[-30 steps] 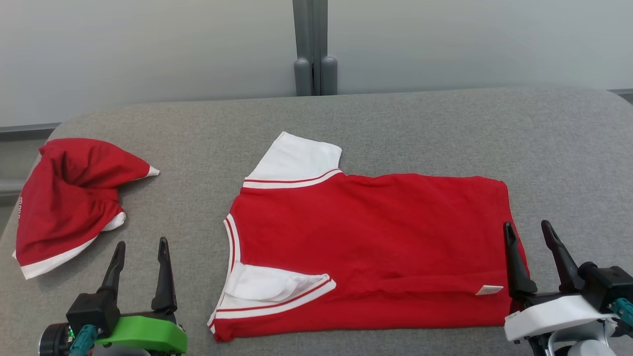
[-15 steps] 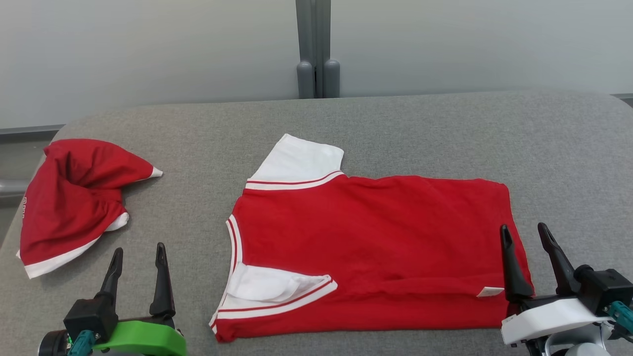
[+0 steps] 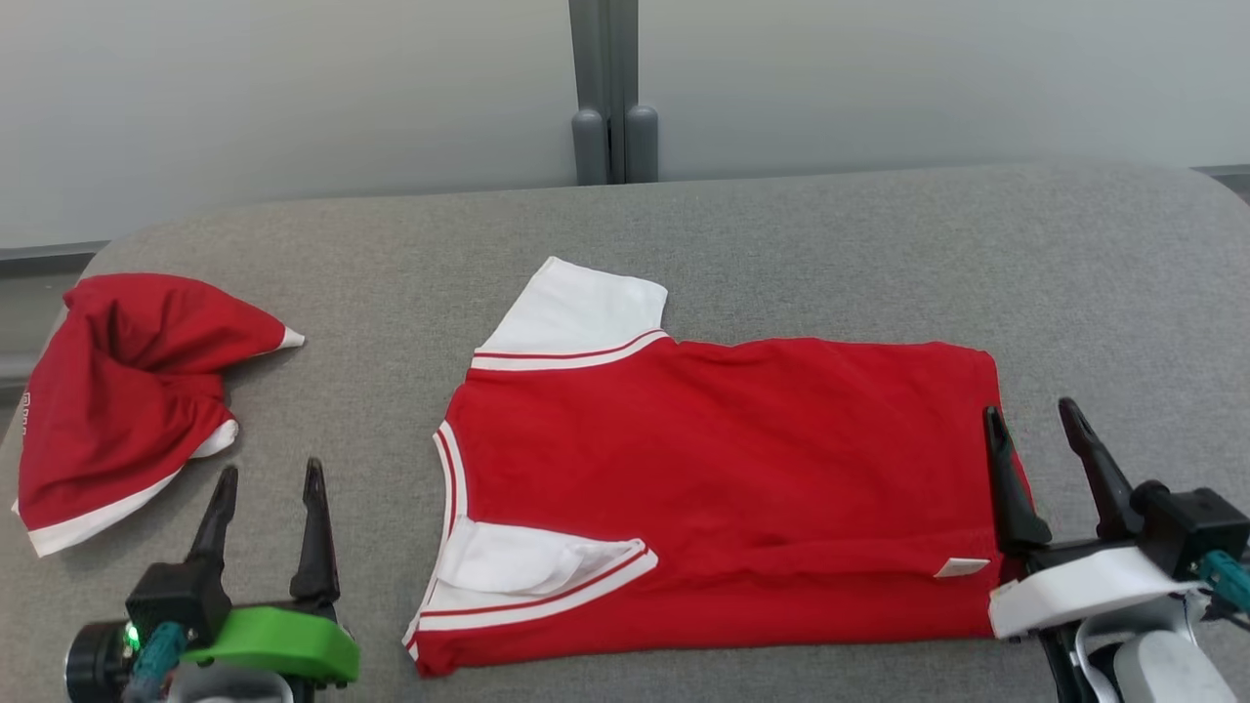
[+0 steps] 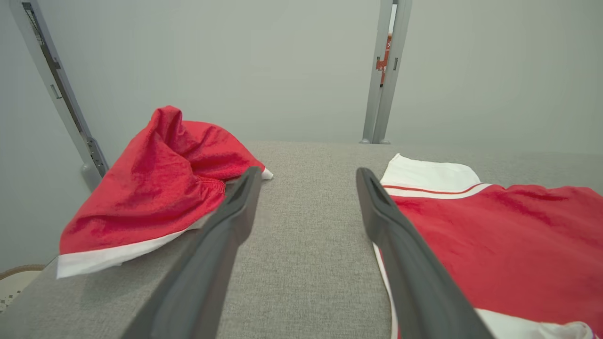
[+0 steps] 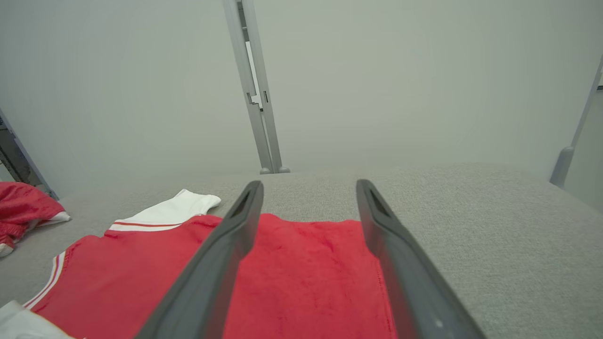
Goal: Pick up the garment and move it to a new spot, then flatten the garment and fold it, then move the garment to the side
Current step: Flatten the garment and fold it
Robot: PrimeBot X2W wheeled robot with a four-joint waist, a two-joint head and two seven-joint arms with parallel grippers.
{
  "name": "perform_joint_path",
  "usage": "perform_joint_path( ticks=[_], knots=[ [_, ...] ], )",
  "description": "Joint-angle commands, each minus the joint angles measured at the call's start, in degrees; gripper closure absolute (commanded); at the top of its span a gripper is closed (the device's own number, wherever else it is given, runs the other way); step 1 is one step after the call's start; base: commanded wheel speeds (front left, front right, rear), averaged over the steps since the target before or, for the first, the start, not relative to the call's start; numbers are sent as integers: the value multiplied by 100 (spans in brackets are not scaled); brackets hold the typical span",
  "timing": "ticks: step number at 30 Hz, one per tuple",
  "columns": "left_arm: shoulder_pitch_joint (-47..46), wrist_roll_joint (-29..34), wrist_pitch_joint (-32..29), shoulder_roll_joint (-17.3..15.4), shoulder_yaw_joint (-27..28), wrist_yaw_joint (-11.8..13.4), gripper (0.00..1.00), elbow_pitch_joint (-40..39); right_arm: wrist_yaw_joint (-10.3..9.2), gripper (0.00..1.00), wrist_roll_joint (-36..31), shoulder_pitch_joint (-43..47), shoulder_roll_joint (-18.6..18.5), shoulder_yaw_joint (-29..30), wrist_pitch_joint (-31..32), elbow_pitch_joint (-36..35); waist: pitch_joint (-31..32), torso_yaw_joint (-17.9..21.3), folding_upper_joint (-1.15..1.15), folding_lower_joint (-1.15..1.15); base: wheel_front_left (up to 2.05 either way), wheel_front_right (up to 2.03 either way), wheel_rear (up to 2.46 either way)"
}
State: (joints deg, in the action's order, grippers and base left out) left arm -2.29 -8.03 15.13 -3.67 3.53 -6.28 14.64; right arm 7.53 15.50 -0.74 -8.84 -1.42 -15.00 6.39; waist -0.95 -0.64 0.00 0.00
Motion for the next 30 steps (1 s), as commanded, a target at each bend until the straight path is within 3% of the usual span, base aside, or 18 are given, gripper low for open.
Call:
perform_joint_path(
  ticks=[1, 10, 17, 23, 30],
  knots=[
    [-233, 53, -2, -89, -41, -33, 0, 23, -9, 0, 19, -185, -88, -8, -25, 65, -94, 39, 0, 0, 0, 0, 0],
    [-2053, 1, -25, -654, -610, -114, 0, 653, -9, 0, -27, -1582, -700, -242, 226, 935, -866, 214, 0, 0, 0, 0, 0],
    [-3904, -717, -448, -1201, -1759, -120, 0, 1369, -9, 0, 201, -2766, -1062, -568, 937, 1732, -1709, 510, 0, 0, 0, 0, 0],
    [-5065, -1597, -994, -1694, -2872, -121, 0, 2068, -9, 0, 503, -3517, -1086, -1065, 1366, 2382, -2218, 896, 0, 0, 0, 0, 0],
    [-5771, -2593, -1638, -2051, -3885, -115, 0, 2760, -9, 0, 874, -4175, -880, -1750, 1455, 2984, -2563, 1244, 0, 0, 0, 0, 0]
  ],
)
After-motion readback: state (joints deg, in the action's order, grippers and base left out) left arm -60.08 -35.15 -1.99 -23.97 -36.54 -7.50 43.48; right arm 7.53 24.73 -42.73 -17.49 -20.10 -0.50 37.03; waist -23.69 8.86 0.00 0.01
